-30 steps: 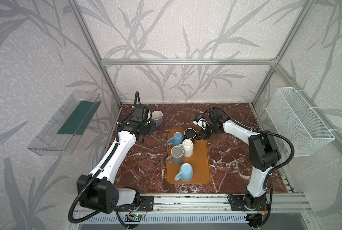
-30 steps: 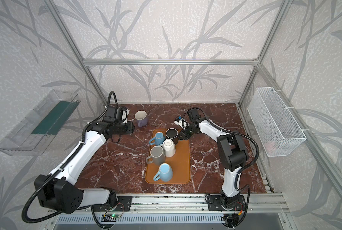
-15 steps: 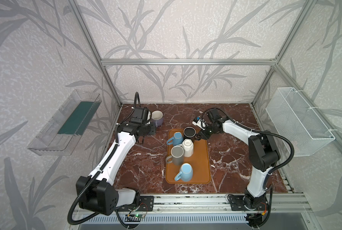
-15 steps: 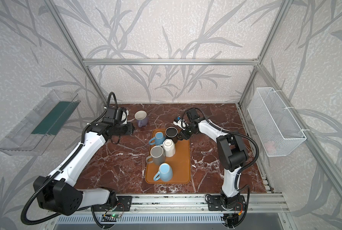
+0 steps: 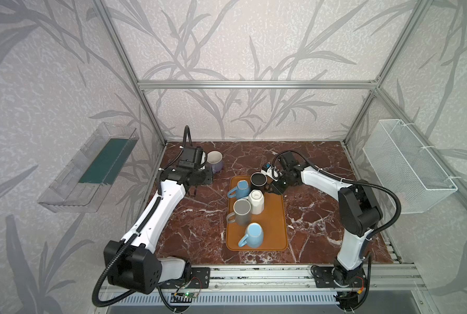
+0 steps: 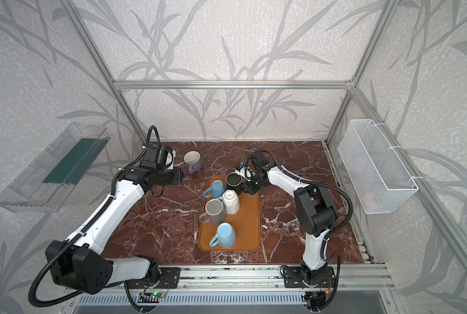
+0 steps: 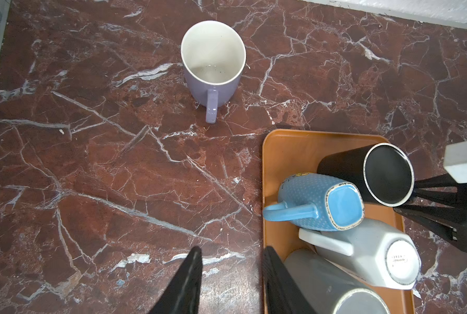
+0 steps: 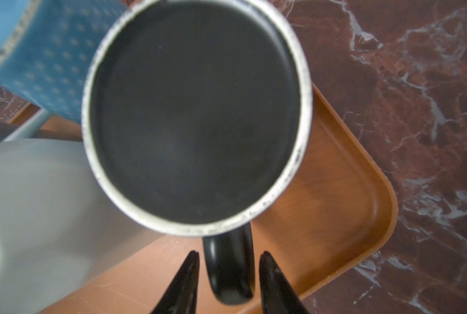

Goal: Turn the mug right side up
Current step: 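Lower the right gripper onto the black mug on the tray and grasp it, then lift the black mug off the tray with the right gripper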

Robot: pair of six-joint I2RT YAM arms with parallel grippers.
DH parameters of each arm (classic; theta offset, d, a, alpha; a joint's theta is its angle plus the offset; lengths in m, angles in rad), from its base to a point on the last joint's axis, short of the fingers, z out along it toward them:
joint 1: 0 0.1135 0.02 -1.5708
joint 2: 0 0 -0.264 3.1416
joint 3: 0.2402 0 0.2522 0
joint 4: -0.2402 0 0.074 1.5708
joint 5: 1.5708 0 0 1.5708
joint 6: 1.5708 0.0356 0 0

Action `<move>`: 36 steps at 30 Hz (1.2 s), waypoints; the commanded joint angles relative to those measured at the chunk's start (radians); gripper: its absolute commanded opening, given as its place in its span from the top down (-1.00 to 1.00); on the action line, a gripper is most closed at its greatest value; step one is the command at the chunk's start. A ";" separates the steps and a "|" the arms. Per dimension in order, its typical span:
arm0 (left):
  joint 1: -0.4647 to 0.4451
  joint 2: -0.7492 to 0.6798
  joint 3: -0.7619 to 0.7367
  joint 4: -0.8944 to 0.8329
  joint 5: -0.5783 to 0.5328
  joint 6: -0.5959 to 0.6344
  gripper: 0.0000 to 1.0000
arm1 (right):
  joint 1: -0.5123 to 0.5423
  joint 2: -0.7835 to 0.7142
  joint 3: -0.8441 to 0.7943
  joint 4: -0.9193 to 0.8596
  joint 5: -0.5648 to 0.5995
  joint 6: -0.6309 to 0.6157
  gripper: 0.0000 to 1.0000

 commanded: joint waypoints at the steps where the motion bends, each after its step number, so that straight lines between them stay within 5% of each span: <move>1: -0.004 -0.011 -0.009 -0.004 -0.002 0.008 0.19 | 0.011 0.003 0.045 -0.026 0.046 0.023 0.23; 36: -0.004 -0.025 -0.014 -0.007 0.004 0.005 0.20 | 0.035 0.076 0.159 -0.087 0.050 0.020 0.43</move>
